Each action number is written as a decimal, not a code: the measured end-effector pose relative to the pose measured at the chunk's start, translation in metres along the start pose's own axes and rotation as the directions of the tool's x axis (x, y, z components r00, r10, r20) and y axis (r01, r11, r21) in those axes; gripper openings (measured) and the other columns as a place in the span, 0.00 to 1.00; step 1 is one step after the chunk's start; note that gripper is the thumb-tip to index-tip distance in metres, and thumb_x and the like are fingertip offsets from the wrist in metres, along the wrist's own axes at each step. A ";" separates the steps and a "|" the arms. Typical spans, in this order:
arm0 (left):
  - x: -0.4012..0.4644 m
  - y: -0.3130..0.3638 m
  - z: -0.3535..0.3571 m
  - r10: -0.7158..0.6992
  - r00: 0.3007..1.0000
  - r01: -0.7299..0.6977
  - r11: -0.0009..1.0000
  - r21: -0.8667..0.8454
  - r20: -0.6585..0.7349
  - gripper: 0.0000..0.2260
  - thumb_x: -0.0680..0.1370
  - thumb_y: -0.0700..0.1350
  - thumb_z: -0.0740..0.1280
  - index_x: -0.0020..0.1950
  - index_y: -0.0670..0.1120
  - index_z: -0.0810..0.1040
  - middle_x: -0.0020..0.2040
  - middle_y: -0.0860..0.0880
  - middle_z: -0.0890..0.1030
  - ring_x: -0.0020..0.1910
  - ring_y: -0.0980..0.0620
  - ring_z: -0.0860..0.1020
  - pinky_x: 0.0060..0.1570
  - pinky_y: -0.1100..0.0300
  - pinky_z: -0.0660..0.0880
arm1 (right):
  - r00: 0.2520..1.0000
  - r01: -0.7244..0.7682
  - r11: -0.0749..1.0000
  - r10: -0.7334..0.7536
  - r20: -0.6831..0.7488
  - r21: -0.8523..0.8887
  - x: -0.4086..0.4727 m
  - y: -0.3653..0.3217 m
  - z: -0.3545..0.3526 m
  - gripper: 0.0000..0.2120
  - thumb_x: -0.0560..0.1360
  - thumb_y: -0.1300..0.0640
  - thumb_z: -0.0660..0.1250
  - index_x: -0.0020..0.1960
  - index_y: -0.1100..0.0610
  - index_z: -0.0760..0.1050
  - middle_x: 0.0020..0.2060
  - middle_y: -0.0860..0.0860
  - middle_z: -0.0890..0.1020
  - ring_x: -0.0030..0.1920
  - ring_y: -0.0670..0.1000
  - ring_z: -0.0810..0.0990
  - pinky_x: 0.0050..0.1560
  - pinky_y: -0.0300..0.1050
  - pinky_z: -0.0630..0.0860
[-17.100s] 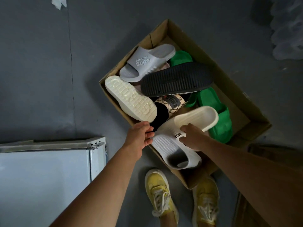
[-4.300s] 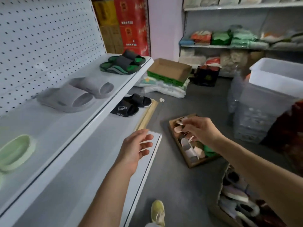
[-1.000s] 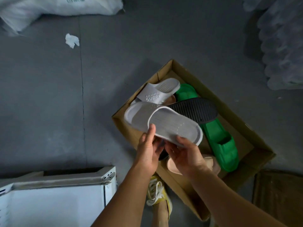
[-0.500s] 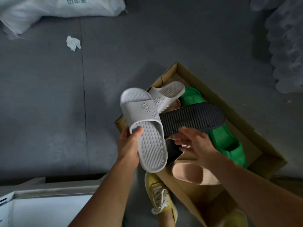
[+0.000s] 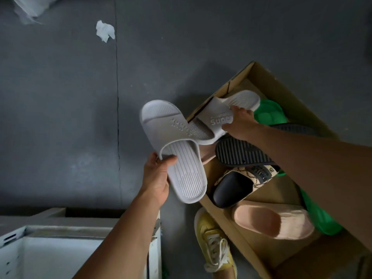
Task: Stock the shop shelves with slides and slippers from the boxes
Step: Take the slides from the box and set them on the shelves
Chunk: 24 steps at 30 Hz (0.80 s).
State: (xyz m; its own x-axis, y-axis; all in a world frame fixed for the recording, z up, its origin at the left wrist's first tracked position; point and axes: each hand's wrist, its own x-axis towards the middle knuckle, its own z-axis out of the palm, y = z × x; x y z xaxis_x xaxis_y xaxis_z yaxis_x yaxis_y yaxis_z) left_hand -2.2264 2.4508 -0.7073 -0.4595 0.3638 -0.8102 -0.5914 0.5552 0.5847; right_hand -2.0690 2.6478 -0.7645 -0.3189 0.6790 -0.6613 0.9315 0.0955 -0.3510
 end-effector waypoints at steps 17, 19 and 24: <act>-0.123 0.032 0.030 0.020 0.993 0.004 0.981 -0.193 0.120 0.16 0.70 0.40 0.70 0.56 0.49 0.79 0.50 0.45 0.81 0.55 0.42 0.78 0.49 0.45 0.76 | 0.943 0.123 0.385 0.242 -0.228 0.915 -0.178 0.000 -0.082 0.04 0.72 0.59 0.73 0.39 0.55 0.81 0.31 0.48 0.84 0.33 0.47 0.79 0.38 0.46 0.78; -0.152 0.048 0.046 0.046 0.991 -0.020 0.979 -0.202 0.127 0.16 0.69 0.41 0.70 0.56 0.49 0.80 0.49 0.45 0.82 0.54 0.43 0.79 0.47 0.47 0.76 | 0.943 0.111 0.370 0.255 -0.215 0.923 -0.206 -0.001 -0.100 0.04 0.69 0.53 0.75 0.40 0.53 0.82 0.35 0.50 0.85 0.38 0.52 0.82 0.45 0.54 0.79; -0.234 0.084 0.073 0.082 0.983 -0.048 0.978 -0.202 0.164 0.23 0.68 0.40 0.71 0.64 0.42 0.76 0.55 0.40 0.82 0.56 0.40 0.79 0.45 0.49 0.78 | 0.942 0.131 0.306 0.259 -0.215 0.943 -0.275 -0.010 -0.162 0.02 0.70 0.55 0.74 0.41 0.52 0.83 0.35 0.50 0.84 0.38 0.52 0.79 0.45 0.53 0.78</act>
State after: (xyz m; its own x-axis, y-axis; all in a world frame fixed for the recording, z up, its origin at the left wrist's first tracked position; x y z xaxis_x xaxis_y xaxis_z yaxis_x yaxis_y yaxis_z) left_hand -2.1204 2.4671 -0.4715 -0.3915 0.5262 -0.7548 -0.6905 0.3741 0.6190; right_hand -1.9619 2.5784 -0.4715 -0.0211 0.8204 -0.5714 0.0781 -0.5684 -0.8191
